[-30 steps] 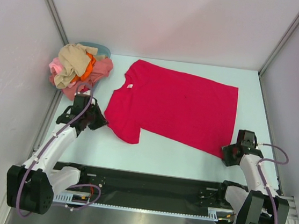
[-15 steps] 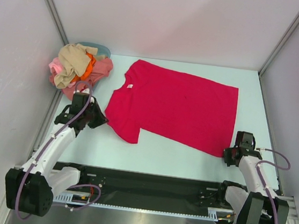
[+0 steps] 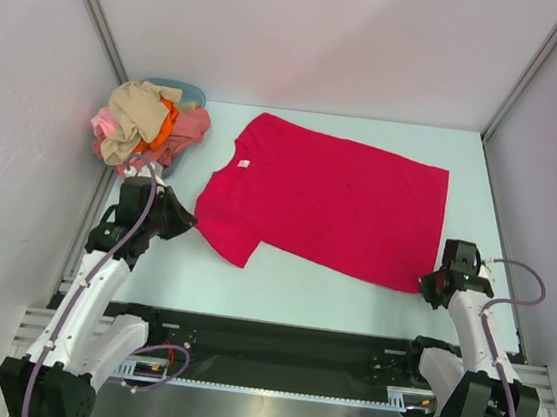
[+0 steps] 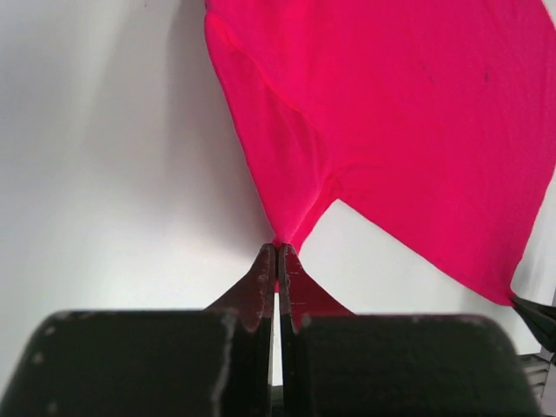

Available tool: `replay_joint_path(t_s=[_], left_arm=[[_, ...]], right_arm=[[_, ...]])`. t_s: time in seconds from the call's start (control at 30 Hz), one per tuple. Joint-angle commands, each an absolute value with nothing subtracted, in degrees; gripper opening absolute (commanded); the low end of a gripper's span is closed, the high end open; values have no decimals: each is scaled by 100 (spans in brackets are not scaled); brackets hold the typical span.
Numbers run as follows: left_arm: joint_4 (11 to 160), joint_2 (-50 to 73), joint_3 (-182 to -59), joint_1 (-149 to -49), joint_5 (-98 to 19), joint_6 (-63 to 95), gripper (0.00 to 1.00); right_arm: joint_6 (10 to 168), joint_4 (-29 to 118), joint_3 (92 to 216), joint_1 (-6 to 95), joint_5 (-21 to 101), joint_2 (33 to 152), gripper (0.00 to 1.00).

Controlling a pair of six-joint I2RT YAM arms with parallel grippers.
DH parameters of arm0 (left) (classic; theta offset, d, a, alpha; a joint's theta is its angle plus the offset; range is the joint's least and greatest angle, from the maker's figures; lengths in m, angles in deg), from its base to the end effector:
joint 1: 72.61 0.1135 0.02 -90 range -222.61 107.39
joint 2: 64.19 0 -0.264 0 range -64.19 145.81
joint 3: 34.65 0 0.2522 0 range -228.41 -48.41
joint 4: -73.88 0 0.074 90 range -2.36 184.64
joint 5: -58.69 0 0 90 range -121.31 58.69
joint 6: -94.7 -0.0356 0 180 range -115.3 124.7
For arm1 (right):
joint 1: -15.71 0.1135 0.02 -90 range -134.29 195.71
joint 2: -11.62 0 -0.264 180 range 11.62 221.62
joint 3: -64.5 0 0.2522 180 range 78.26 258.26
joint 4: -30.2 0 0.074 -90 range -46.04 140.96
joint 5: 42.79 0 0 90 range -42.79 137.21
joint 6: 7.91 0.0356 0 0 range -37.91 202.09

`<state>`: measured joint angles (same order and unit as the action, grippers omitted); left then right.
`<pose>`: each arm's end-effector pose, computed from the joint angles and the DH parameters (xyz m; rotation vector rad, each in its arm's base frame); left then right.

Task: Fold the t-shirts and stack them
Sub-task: Flatten the tshirt out

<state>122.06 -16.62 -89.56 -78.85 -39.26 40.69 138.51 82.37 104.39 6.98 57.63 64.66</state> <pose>0.1731 -0.0239 0.2691 -0.5274 2.2746 -0.5358 0.1496 -0.0295 0.1680 1.4856 2.2261 0.0135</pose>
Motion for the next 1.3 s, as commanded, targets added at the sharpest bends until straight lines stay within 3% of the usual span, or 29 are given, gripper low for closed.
replay_joint_path(t_s=[0.0, 0.27, 0.4, 0.7, 0.87, 1.27], left_arm=[[12166, -1893, -9481, -7894, -4027, 4004, 0], [10752, -1490, -10825, -7894, -3993, 3450, 0], [10207, -507, -12026, -7894, -4001, 3300, 0], [9573, 813, -14575, -7894, -4476, 3019, 0], [9783, 797, -15527, -7876, -4564, 2431, 0], [10425, -276, -17311, -7859, -3949, 1639, 0]], right_arm=[[12877, 8061, 11103, 815, 5820, 6357, 0], [11892, 7209, 12904, 886, 5688, 6952, 0], [11620, 7016, 14326, 851, 5636, 7901, 0], [11373, 6575, 16640, 728, 5407, 8650, 0], [11075, 6646, 17413, 701, 5398, 8388, 0], [10995, 7006, 17898, 701, 5126, 6525, 0]])
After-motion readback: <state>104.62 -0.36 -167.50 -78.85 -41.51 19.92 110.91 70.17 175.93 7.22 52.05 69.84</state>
